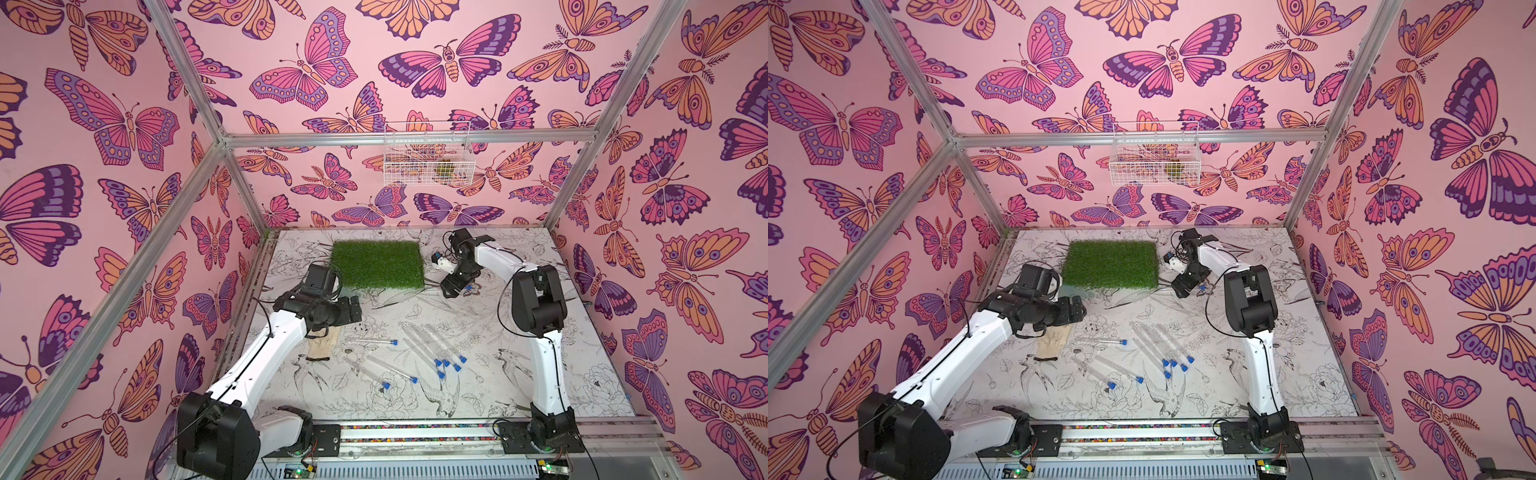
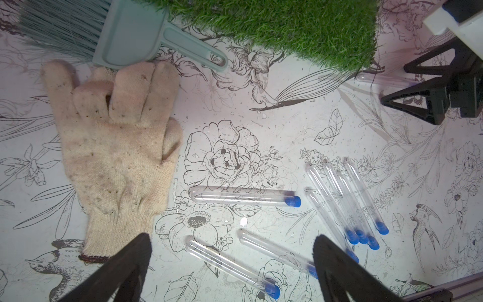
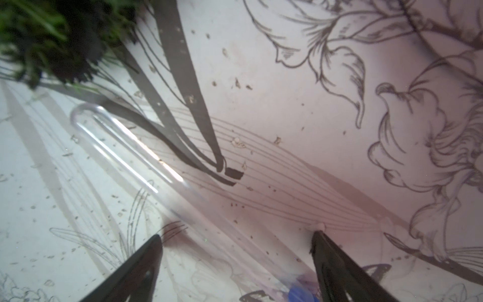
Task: Remove stoppers from test tubes
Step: Adjust the test tube at the center of the board.
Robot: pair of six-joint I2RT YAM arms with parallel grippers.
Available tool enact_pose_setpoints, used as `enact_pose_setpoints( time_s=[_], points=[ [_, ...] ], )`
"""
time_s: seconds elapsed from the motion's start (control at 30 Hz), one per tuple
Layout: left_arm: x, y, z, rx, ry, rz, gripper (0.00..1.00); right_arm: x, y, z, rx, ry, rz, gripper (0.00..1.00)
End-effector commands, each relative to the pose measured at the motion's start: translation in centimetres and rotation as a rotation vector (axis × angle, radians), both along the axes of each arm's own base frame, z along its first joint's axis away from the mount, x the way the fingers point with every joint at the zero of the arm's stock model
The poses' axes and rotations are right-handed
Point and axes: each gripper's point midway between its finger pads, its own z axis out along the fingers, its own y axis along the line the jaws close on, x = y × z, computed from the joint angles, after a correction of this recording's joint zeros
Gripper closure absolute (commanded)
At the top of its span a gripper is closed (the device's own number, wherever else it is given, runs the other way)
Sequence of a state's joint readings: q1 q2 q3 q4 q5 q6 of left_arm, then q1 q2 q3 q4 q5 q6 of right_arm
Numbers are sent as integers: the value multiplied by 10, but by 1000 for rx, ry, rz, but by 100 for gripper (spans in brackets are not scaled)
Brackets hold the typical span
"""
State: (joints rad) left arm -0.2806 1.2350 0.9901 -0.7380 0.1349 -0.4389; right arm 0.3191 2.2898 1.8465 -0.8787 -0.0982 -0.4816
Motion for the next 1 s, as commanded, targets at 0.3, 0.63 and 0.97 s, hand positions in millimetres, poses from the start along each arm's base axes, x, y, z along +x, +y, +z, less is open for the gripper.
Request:
enact_pose_setpoints(
  time_s=[0.3,0.63,0.97],
  points=[
    [-11,3,-4,-11,18,9,2,-48,1,3,0,94,-29,25],
    [-21,7,-7,-10,19,16,2,-62,4,-3,-32,121,-44,46],
    [-24,7,-7,-12,17,18,2,-68,-1,2,-63,82,-51,59]
  ],
)
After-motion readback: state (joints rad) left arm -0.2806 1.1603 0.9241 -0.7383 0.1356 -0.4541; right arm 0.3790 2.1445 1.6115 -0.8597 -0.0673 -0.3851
